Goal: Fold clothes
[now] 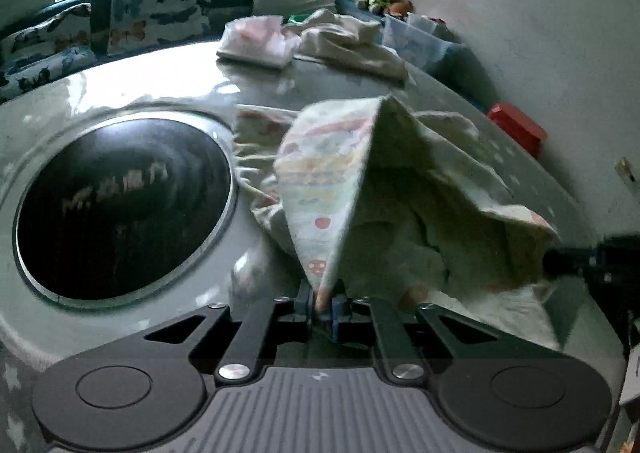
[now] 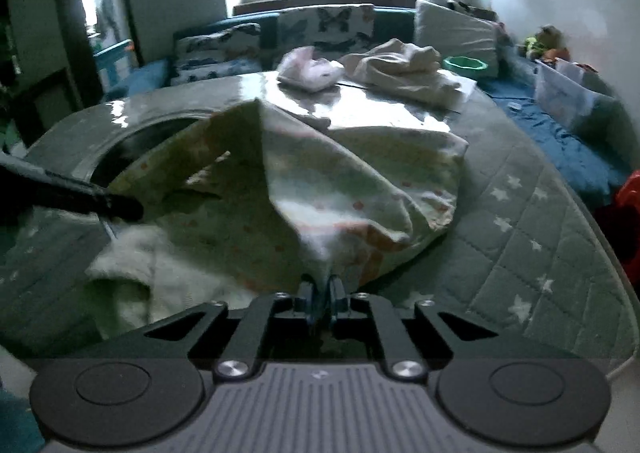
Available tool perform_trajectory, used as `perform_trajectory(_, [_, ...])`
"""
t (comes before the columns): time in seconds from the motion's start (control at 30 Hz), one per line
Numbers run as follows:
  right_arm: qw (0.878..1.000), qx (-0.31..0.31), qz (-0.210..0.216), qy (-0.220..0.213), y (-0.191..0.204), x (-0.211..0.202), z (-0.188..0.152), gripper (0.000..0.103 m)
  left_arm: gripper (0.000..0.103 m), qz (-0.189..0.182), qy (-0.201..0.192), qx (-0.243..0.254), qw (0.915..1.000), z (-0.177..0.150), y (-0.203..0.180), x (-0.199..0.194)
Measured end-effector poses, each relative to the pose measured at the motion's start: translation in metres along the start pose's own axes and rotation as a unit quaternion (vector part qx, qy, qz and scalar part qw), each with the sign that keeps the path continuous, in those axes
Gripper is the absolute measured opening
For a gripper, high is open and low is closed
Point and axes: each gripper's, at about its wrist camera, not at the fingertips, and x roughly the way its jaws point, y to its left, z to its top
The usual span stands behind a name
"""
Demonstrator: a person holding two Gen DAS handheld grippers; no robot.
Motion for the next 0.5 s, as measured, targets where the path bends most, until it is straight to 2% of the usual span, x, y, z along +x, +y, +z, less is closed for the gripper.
perform_trajectory(0.07, [1.000,-0.021,0.015,-0.005,0.008,-0.008,0.000,0.025,0.009,0.000,0.006,0.002,1.0000,-0.009,0.001,-0.004])
perform_trajectory(0.13, [0.999,-0.040,0.022,-0.013,0.016,-0.015,0.001,0.043,0.009,0.002,0.010,0.007,0.9999,-0.016,0.001,-0.008])
perform_trajectory(0.27, [0.997,-0.065,0.026,-0.034,0.029,-0.007,0.016,0.051,0.016,0.006,0.003,0.013,0.9999,-0.018,0.000,-0.015])
perform_trajectory(0.33, [0.996,-0.076,0.023,-0.043,0.034,0.005,0.025,0.058,0.021,0.009,-0.006,0.019,0.9998,-0.016,-0.003,-0.019])
perform_trajectory(0.4, [0.994,-0.090,0.018,-0.052,0.040,0.020,0.035,0.060,0.042,0.015,-0.017,0.025,0.9994,-0.012,-0.006,-0.023])
perform_trajectory(0.47, [0.993,-0.104,0.016,-0.059,0.046,0.035,0.044,0.063,0.047,0.027,-0.031,0.031,0.9987,-0.006,-0.010,-0.025])
perform_trajectory(0.5, [0.992,-0.111,0.016,-0.061,0.049,0.042,0.049,0.068,0.051,0.029,-0.036,0.032,0.9984,-0.002,-0.010,-0.026])
